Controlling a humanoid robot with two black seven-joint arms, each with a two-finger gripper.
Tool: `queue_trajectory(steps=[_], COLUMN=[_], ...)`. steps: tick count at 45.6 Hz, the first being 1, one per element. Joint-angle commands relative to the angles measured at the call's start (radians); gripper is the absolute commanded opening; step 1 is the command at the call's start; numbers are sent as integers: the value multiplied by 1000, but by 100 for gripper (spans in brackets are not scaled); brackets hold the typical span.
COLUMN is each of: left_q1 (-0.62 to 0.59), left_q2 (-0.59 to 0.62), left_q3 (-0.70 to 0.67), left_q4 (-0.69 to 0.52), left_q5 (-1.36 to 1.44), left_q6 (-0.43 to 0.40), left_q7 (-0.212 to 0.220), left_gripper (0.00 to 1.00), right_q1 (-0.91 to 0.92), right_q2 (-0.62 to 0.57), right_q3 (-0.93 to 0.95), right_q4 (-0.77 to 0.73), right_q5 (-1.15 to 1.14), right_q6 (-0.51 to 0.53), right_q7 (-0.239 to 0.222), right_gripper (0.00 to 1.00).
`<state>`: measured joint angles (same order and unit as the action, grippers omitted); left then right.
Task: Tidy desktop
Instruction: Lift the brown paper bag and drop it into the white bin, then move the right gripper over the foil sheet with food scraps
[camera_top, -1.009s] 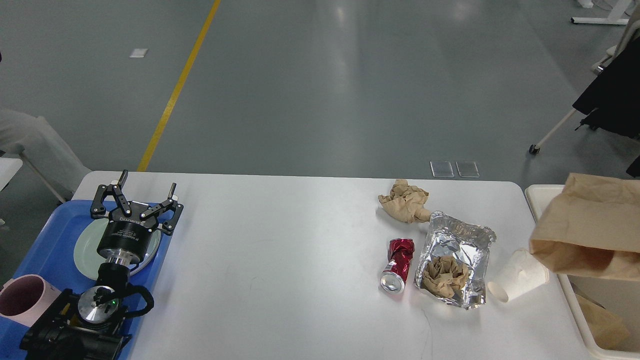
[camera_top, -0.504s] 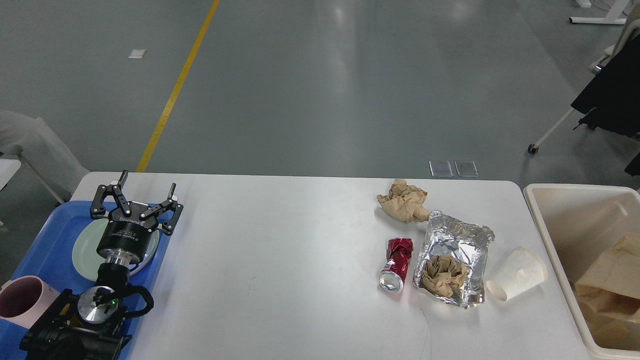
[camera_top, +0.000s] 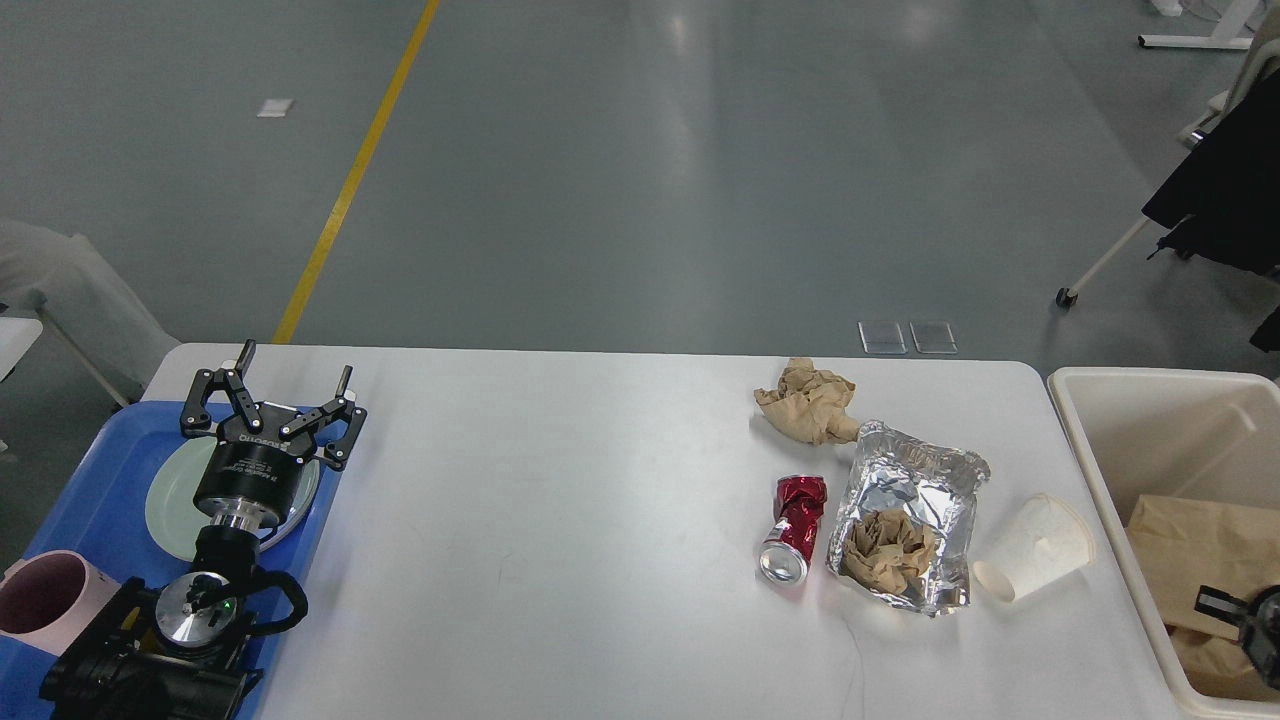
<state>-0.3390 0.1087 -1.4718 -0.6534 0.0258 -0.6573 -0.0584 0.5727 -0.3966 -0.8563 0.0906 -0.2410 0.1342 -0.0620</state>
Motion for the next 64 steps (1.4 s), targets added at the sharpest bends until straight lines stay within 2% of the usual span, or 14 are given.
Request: queue_trajectory(steps=[1,9,10,11,14,15,27,34,38,44,47,51,59,64], left_q1=[0,0,0,0,0,-2,0,-2,0,-2,-2,-2,-2,-2], left_q2=[0,-1,0,0,0,0,0,0,0,0,0,0,-1,-1], left_q3=[1,-1,-1,1,-1,1,-1,-1,-1,-1,-1,-1,-1,-1], left_q4=[0,0,0,1,0,0,0,0,0,0,0,0,0,0], left_q5=[-1,0,-1,-1,-1,0,0,-1,0,0,0,-1,0,0], left_q6=[-1,-1,-1,1,1,-1,1,-1,-1,-1,-1,-1,-1,1], left_q7=[0,0,0,0,0,0,0,0,0,0,0,0,0,0], left_gripper=[96,96,96,96,96,96,96,96,96,96,96,96,96,96], right_q1=[-13,-19,-19,-20,-19,-19,9,79,154,341,444,600,932,1120], right_q2=[8,10,10,10,7,8,5,-48,-68,-88,-91,-100,-88,-28], right_q3=[3,2,2,0,2,3,5,-24,-69,-144,-187,-259,-434,-509], right_q4=[-6,-5,-5,-5,-6,-6,9,14,27,66,135,299,668,851], right_q5=[0,0,0,0,0,0,0,-20,-20,-21,-32,-67,-92,-84], right_q6=[-19,-21,-22,-24,-33,-44,-65,-36,71,310,379,433,444,446], right_q7=[-1,1,1,1,4,4,5,-2,-18,-22,-22,-22,-22,-22], right_gripper=[0,0,11,27,85,99,100,100,100,100,100,100,100,100])
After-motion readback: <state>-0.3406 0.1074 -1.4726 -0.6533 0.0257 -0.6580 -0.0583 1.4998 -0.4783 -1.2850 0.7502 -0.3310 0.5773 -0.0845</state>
